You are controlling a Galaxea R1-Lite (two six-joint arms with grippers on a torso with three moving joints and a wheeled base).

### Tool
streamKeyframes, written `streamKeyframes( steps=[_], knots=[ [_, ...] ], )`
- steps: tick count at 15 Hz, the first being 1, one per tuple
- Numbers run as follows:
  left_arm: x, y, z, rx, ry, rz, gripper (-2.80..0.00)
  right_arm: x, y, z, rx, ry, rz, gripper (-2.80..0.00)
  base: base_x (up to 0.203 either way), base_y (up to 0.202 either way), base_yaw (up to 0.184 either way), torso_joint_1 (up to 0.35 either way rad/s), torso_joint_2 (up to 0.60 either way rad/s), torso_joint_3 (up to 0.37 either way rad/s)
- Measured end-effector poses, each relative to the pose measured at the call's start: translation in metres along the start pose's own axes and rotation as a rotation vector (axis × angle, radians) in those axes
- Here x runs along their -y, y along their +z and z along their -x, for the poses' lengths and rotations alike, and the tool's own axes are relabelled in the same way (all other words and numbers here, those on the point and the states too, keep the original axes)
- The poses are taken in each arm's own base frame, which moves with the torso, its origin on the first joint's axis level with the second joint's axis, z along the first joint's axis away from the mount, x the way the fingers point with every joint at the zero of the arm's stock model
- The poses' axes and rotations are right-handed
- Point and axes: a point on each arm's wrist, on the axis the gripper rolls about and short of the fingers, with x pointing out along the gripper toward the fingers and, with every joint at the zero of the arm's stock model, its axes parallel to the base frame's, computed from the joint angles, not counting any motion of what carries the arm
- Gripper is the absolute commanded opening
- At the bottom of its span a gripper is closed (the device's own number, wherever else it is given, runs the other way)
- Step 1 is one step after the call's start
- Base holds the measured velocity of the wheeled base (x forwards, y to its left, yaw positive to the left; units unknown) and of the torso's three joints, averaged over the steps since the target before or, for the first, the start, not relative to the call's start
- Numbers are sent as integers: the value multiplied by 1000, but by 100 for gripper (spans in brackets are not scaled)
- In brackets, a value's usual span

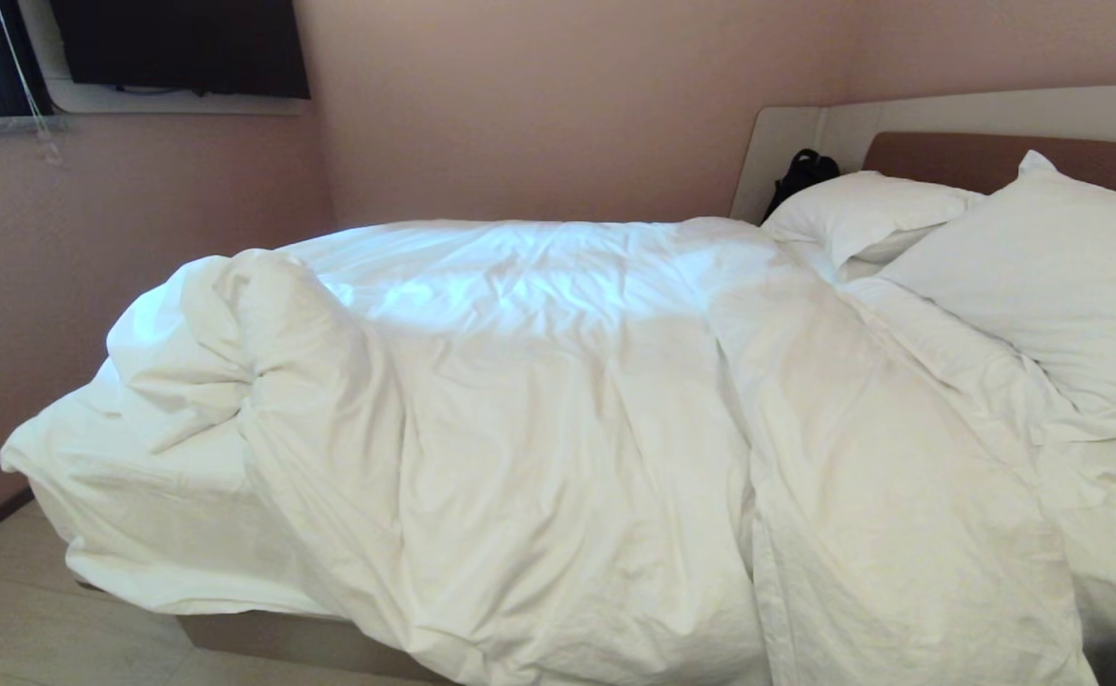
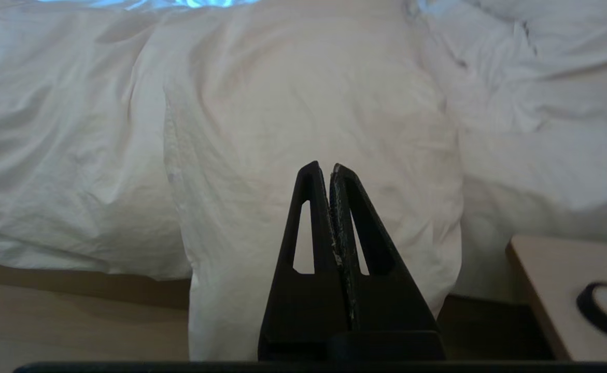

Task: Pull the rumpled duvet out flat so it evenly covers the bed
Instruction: Hold the folded corner of the quilt

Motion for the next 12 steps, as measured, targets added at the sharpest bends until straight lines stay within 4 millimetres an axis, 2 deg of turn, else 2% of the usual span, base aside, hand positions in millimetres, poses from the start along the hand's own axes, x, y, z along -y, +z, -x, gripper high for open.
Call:
streamKeyframes(
  steps=[4,12],
  knots=[
    [0,0,0,0,0,0,-280,0,-2,0,-22,-12,-55,-280,0,0,0,0,0,0],
    [0,0,0,0,0,0,-280,0,-2,0,-22,-13,-58,-280,0,0,0,0,0,0]
  ],
)
